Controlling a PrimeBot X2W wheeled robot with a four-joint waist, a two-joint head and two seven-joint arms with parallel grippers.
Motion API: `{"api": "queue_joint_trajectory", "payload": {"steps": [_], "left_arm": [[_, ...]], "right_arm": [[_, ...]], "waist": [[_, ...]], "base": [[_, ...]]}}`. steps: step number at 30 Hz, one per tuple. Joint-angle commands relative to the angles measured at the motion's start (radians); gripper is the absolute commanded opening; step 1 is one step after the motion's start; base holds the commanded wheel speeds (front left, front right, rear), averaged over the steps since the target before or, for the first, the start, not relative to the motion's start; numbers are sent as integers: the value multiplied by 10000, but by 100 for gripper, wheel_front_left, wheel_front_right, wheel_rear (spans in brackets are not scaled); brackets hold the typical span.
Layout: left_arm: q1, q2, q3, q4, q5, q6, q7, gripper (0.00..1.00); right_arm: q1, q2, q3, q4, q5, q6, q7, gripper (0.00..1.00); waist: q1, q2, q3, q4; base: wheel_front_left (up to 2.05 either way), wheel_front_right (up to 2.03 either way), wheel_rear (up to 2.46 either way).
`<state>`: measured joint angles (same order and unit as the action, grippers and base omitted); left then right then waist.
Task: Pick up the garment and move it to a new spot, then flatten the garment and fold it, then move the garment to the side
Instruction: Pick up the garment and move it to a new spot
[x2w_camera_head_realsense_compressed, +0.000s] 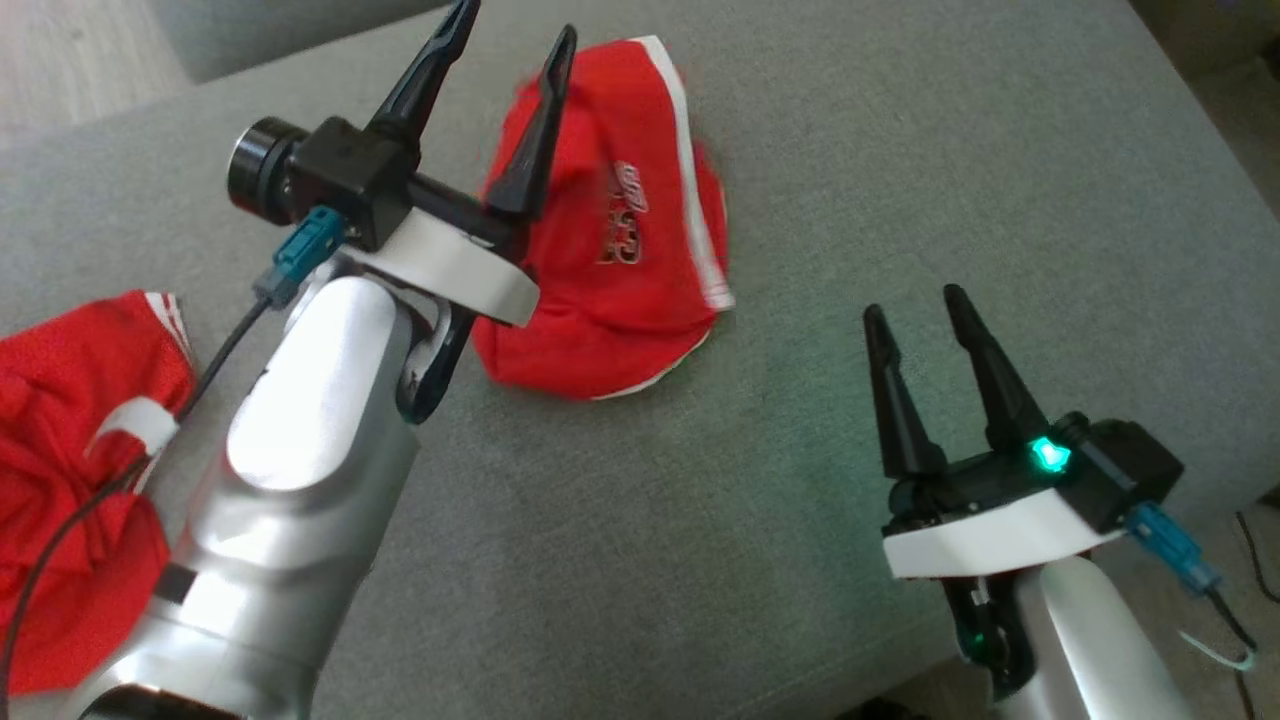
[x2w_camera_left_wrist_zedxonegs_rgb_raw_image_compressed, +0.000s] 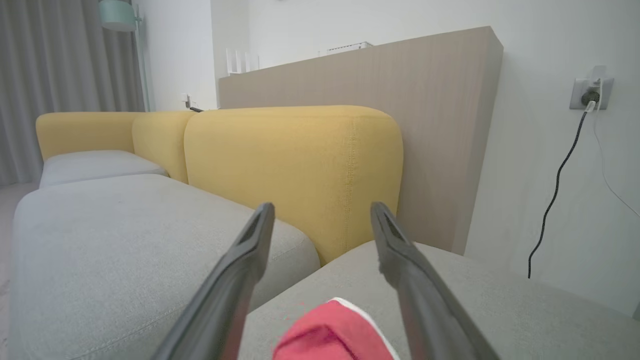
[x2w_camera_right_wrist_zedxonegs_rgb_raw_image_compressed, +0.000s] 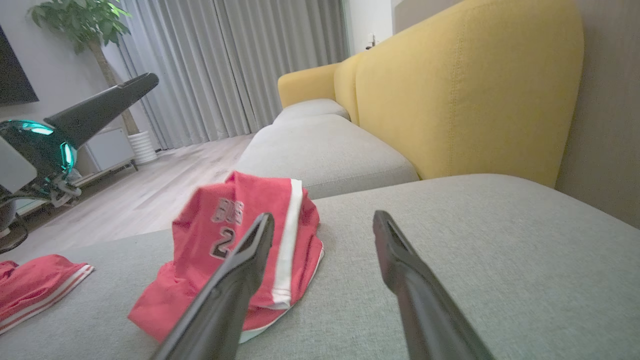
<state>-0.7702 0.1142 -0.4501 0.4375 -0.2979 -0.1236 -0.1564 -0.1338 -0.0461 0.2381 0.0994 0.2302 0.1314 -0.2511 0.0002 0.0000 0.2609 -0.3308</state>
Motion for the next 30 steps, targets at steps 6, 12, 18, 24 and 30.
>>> {"api": "queue_joint_trajectory", "payload": {"steps": [6, 12, 18, 24, 30], "left_arm": [[-334, 243, 436, 108, -55, 58, -673, 100], [758, 573, 704, -257, 0, 382, -990, 100], [2702, 717, 903, -797, -70, 715, -1045, 100], [4805, 415, 1223, -1461, -86, 1047, -1051, 100], [5373, 39, 1503, -1863, 66, 1019, -1052, 100]], "right_arm": [[-264, -41, -92, -275, -89, -7, -107, 100], [-76, -41, -443, -63, -385, -7, -107, 100], [250, -41, -664, 195, -653, -7, -107, 100], [537, -41, -939, 646, -771, -7, -107, 100], [438, -41, -1739, 929, -785, -7, -107, 100]], "waist": [[-2, 0, -115, 633], [-2, 0, -696, 1854], [-2, 0, -1160, 2841], [-2, 0, -1378, 3436], [-2, 0, -1278, 3832]], "base": [[0, 0, 0], [0, 0, 0], [0, 0, 0], [0, 0, 0], [0, 0, 0]]}}
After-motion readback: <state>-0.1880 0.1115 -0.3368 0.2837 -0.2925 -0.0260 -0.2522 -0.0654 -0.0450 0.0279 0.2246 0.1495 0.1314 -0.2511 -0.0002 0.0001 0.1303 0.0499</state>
